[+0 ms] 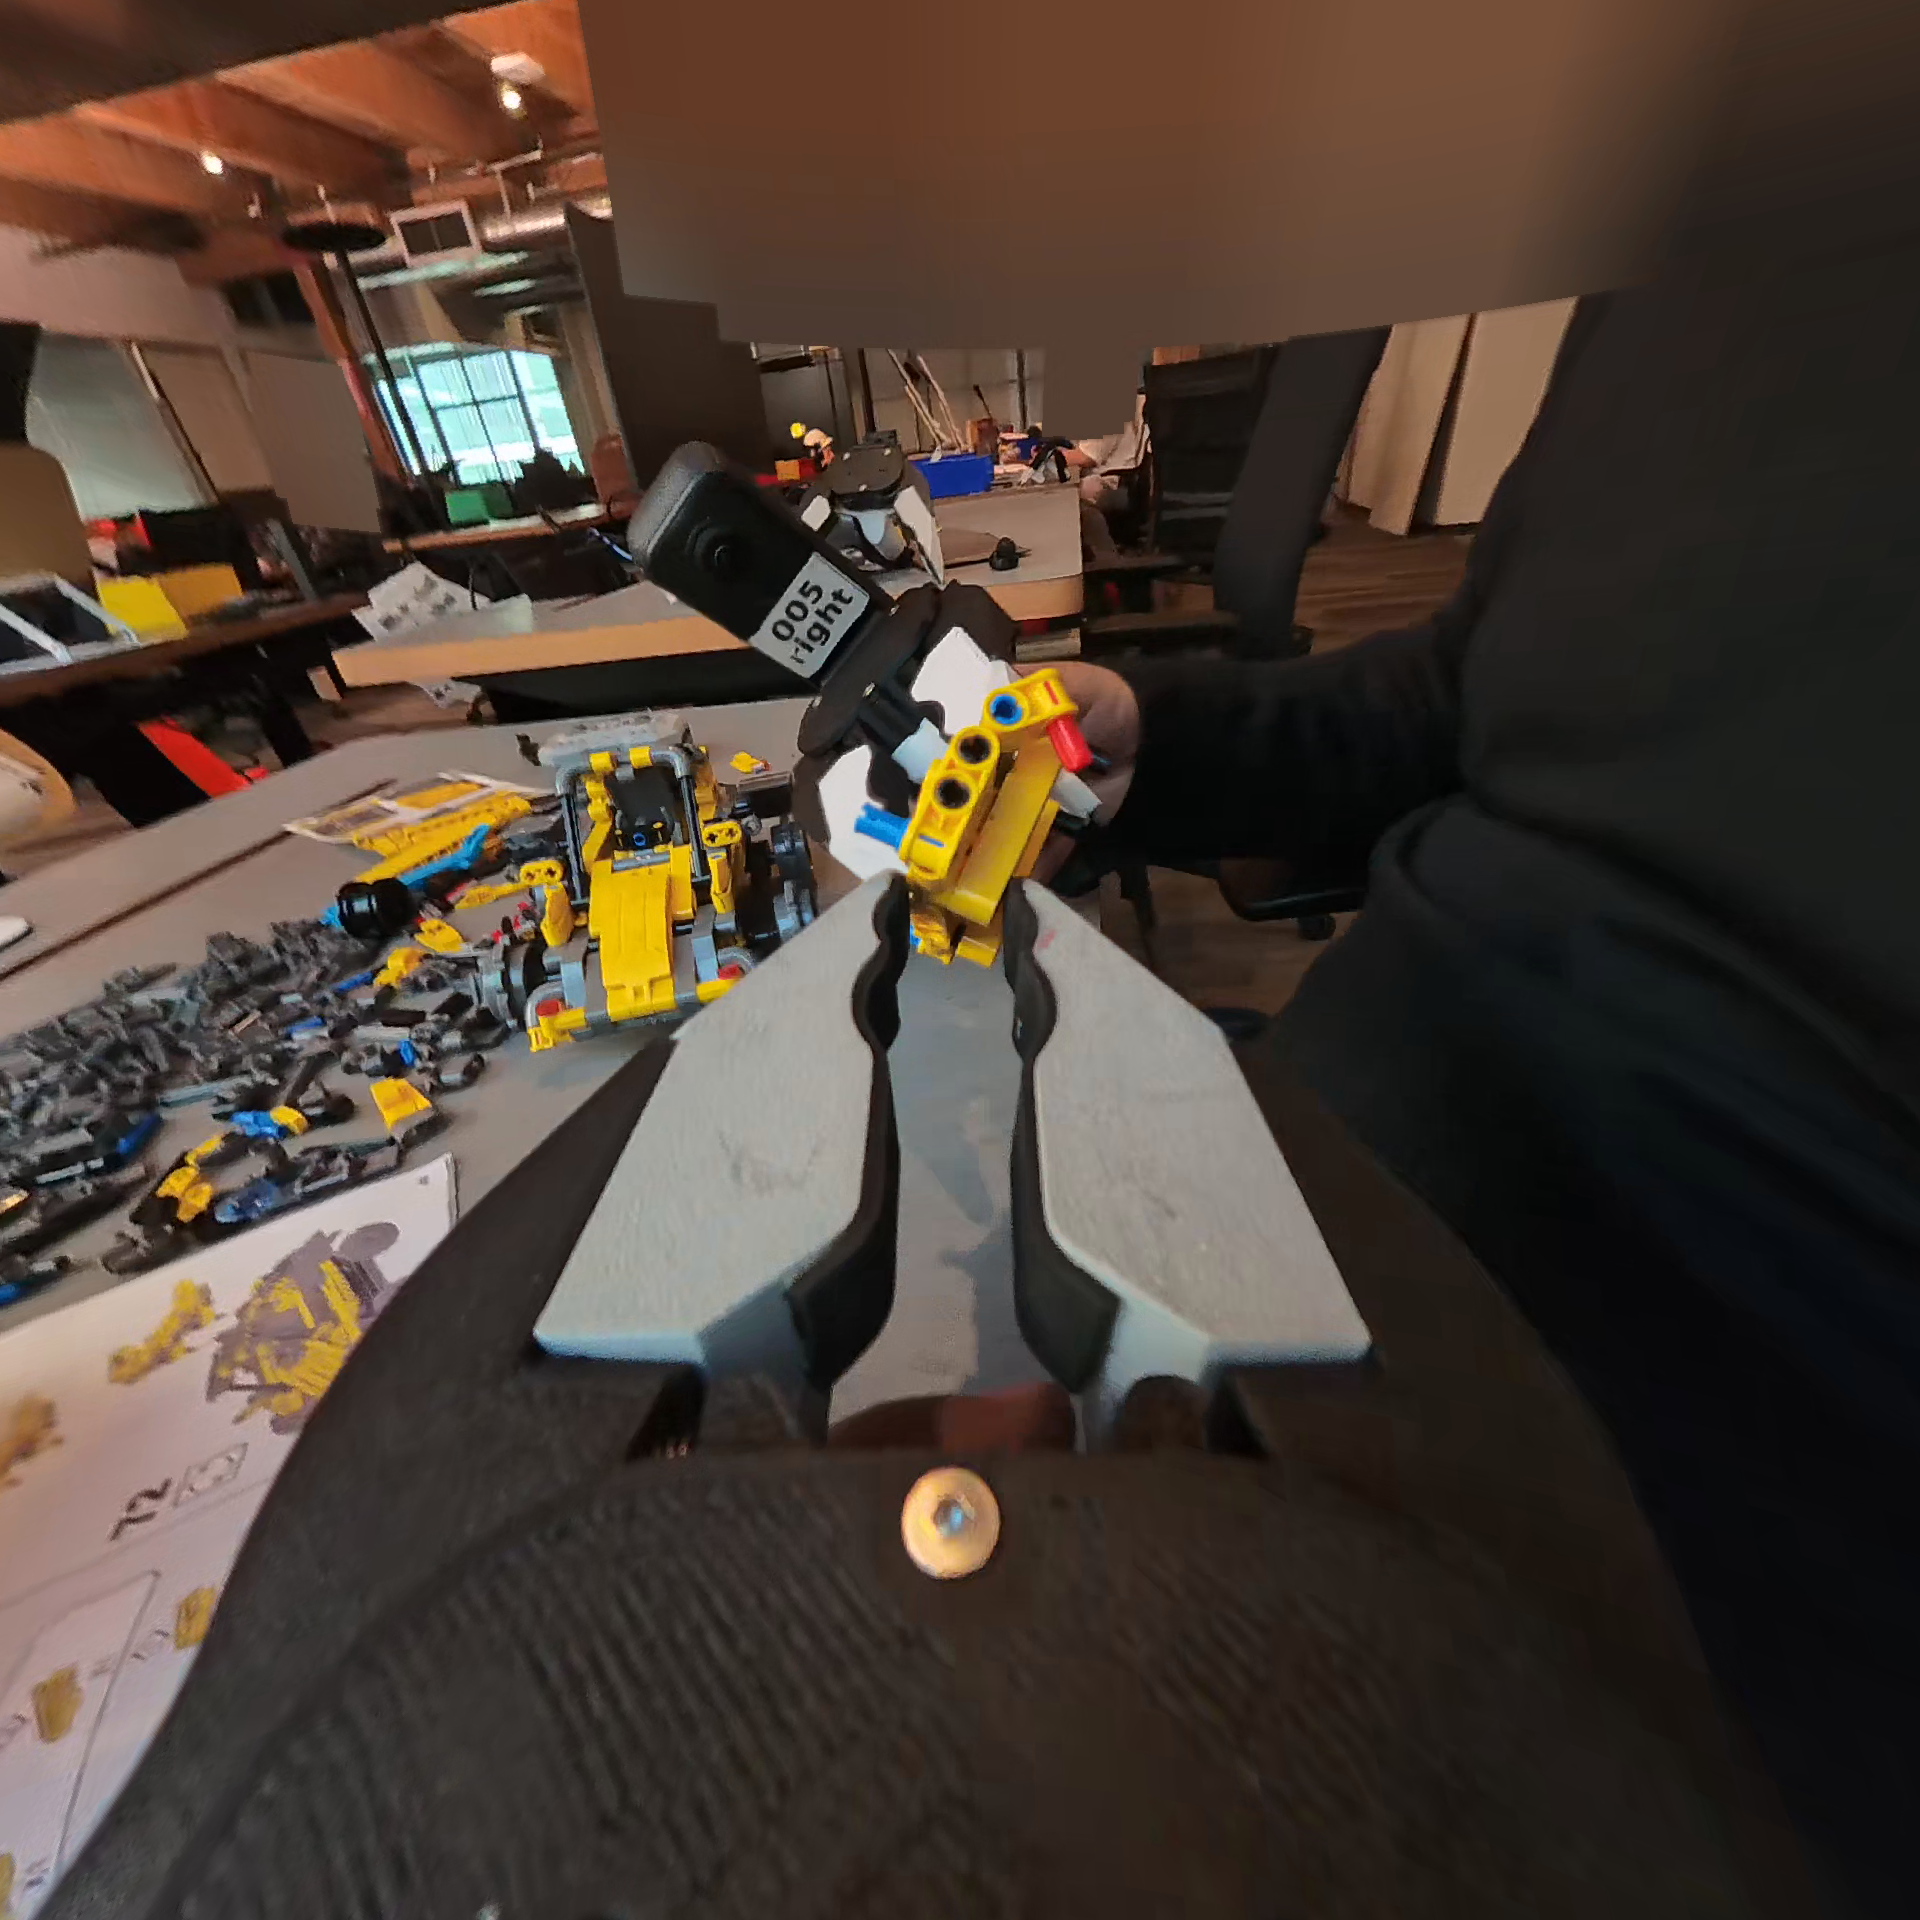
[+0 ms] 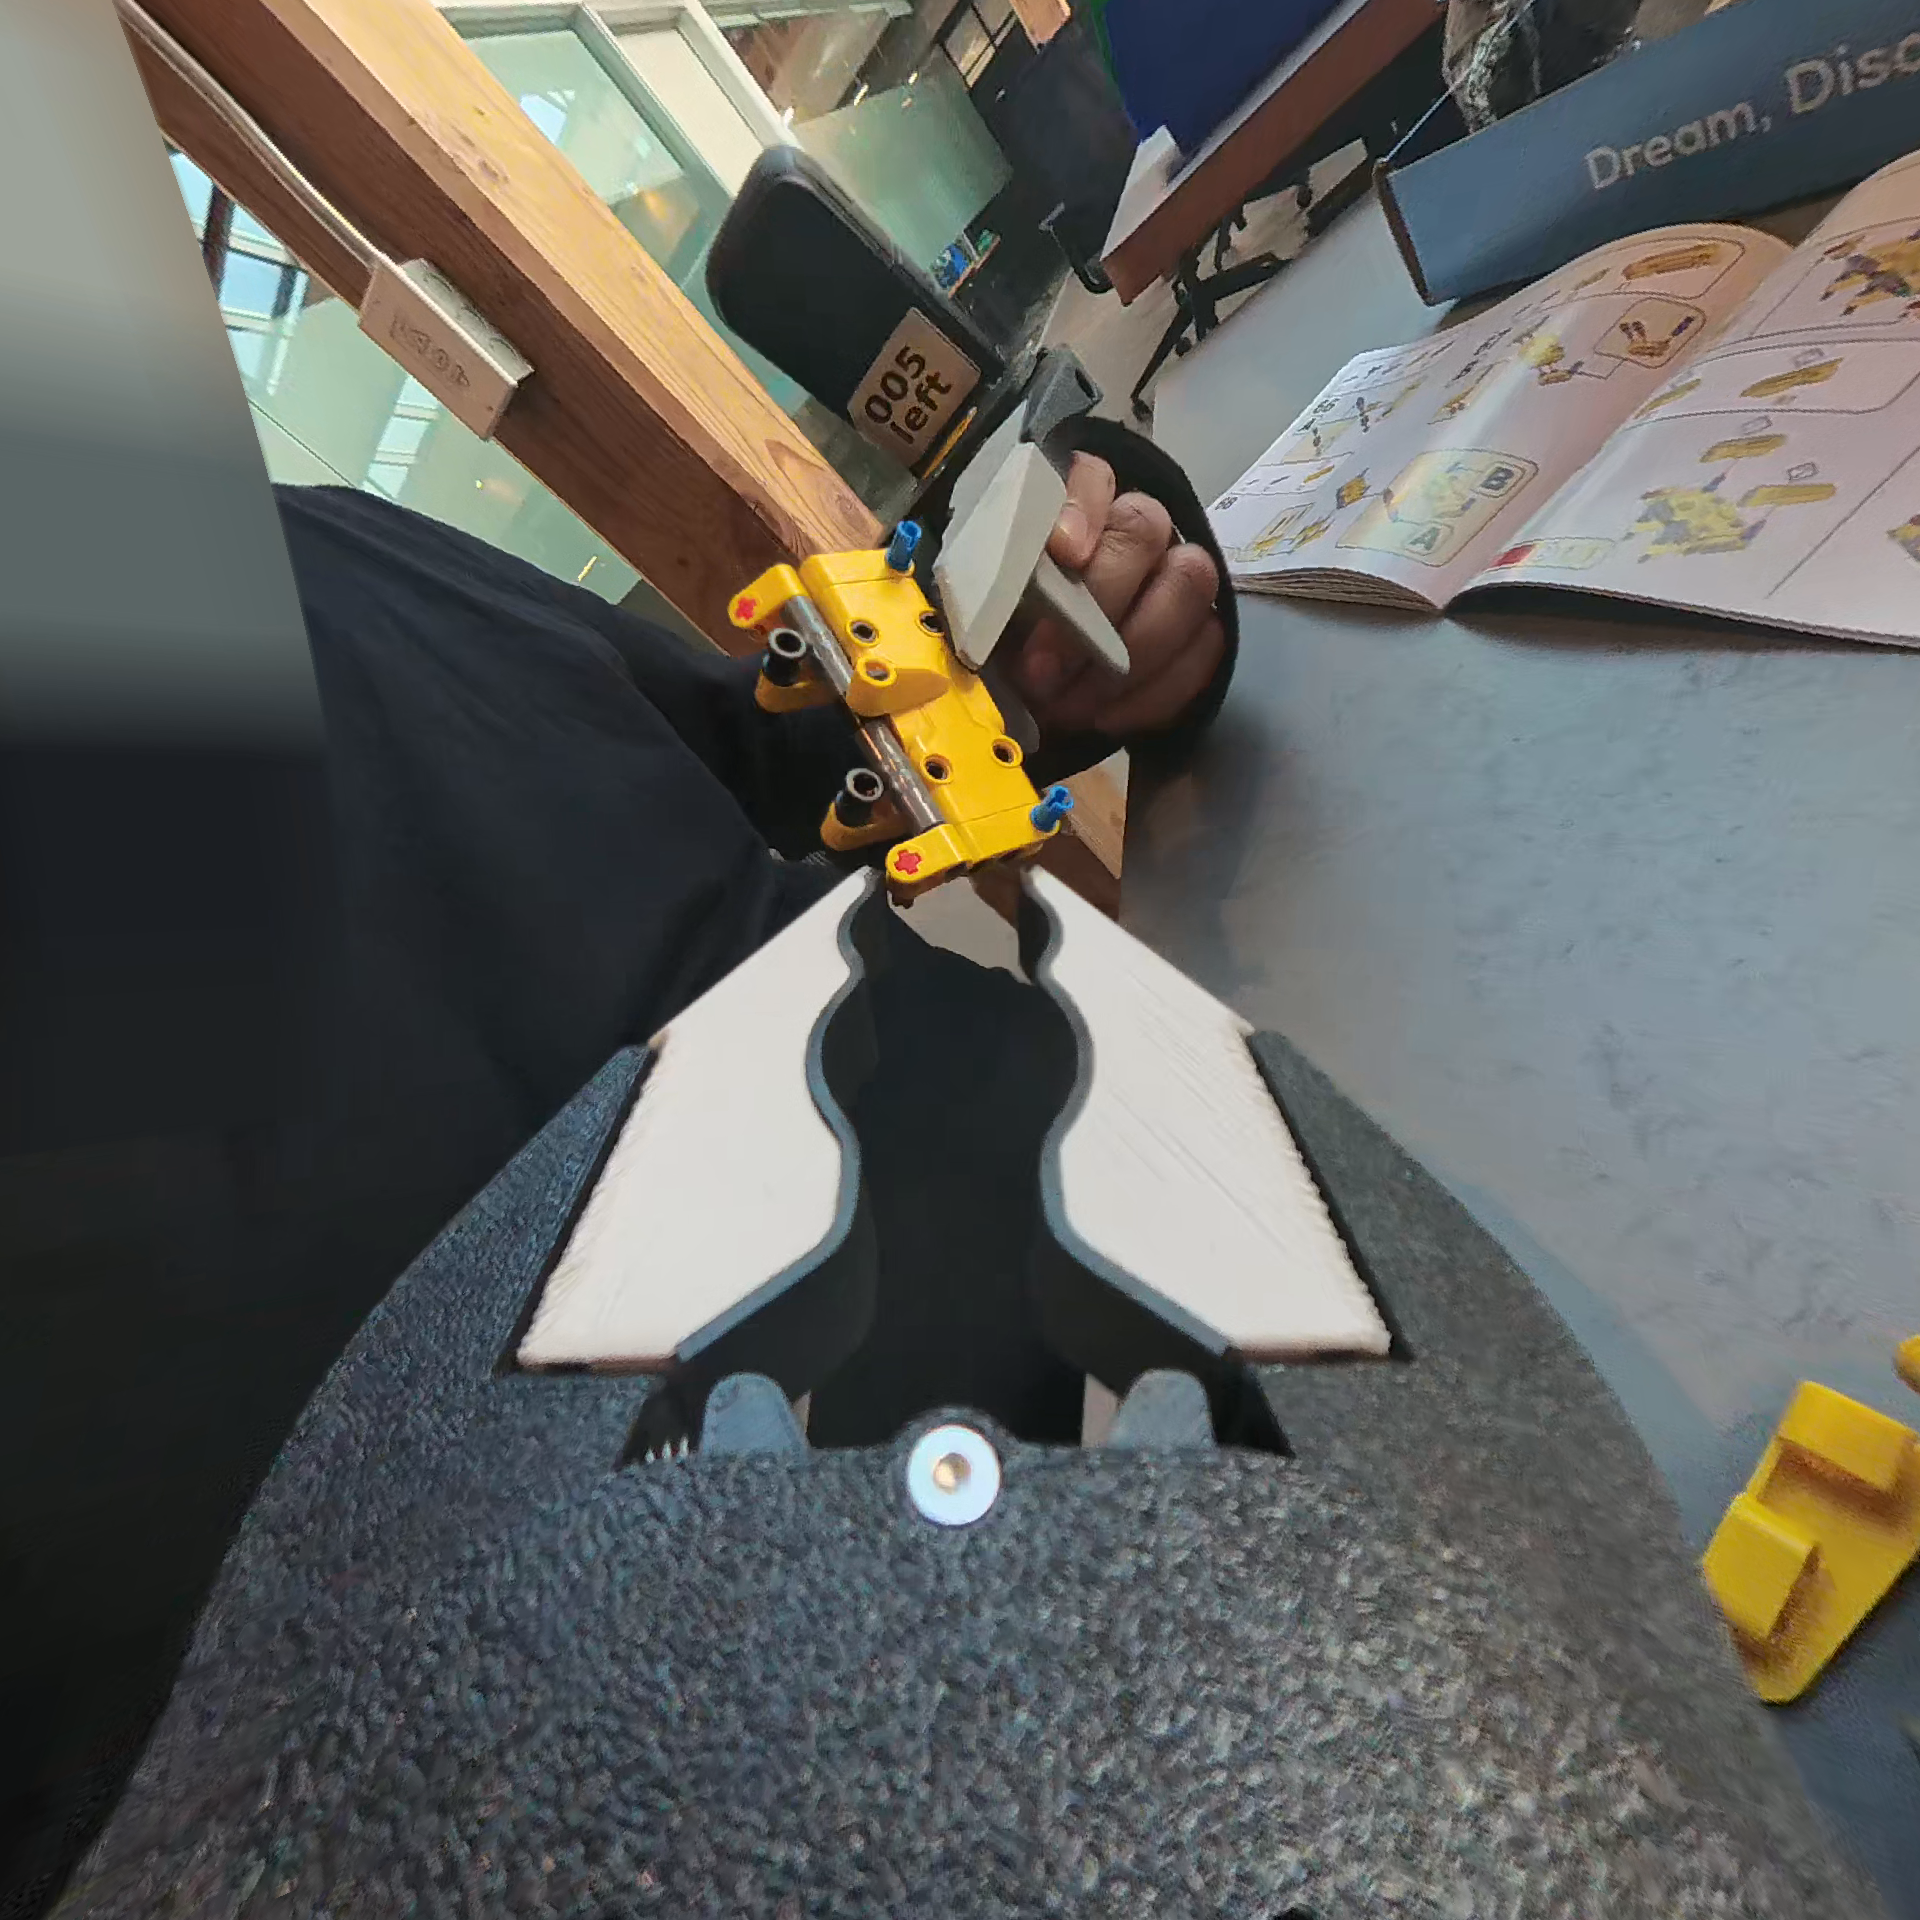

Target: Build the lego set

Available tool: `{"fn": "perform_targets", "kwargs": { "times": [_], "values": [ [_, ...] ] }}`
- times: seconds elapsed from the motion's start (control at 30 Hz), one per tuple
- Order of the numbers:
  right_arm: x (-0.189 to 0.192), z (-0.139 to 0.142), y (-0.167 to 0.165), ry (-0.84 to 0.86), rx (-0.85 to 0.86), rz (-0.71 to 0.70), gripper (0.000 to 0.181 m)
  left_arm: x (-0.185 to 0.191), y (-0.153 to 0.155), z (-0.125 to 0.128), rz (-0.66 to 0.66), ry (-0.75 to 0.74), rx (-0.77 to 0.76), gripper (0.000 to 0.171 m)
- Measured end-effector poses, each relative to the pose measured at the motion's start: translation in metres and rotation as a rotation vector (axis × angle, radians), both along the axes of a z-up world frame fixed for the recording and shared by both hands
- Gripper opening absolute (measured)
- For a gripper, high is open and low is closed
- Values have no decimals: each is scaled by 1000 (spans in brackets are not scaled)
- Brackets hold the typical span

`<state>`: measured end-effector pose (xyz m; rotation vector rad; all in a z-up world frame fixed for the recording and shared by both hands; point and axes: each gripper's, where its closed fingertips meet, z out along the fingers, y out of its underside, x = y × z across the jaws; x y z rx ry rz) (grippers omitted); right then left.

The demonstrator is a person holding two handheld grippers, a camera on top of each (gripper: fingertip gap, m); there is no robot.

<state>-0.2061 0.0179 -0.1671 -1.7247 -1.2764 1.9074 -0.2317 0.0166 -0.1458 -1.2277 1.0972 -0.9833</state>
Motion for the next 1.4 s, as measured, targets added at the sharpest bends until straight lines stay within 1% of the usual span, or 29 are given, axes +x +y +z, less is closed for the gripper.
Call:
{"fn": "perform_targets", "kwargs": {
  "times": [0.07,0.17,0.23,0.37,0.53,0.77,0.97,1.1,1.2,1.3,1.4],
  "values": [
    [-1,-1,-1,8,28,3,31,-1,-2,2,-2,-7,55,14],
    [-1,-3,-4,4,41,17,48,-3,-2,4,18,-15,158,14],
    [-1,-1,-6,22,59,24,50,-3,-3,4,35,-2,228,14],
    [-4,5,-3,42,140,-21,57,0,-6,0,33,29,293,15],
    [-7,2,-5,16,228,-35,57,3,-5,-4,57,76,356,15],
    [-8,-13,4,-76,300,-85,57,4,-2,-11,116,184,474,14],
    [-9,-24,10,-143,361,-122,57,3,8,-26,169,293,536,15],
    [-7,-36,18,-217,409,-157,56,-2,21,-33,250,386,597,15],
    [-7,-42,23,-249,415,-180,46,-3,26,-36,290,432,635,15],
    [-7,-39,25,-234,397,-196,39,-3,29,-42,305,466,632,15],
    [-5,-30,33,-207,446,-252,41,-7,40,-51,353,506,548,14]
  ]
}}
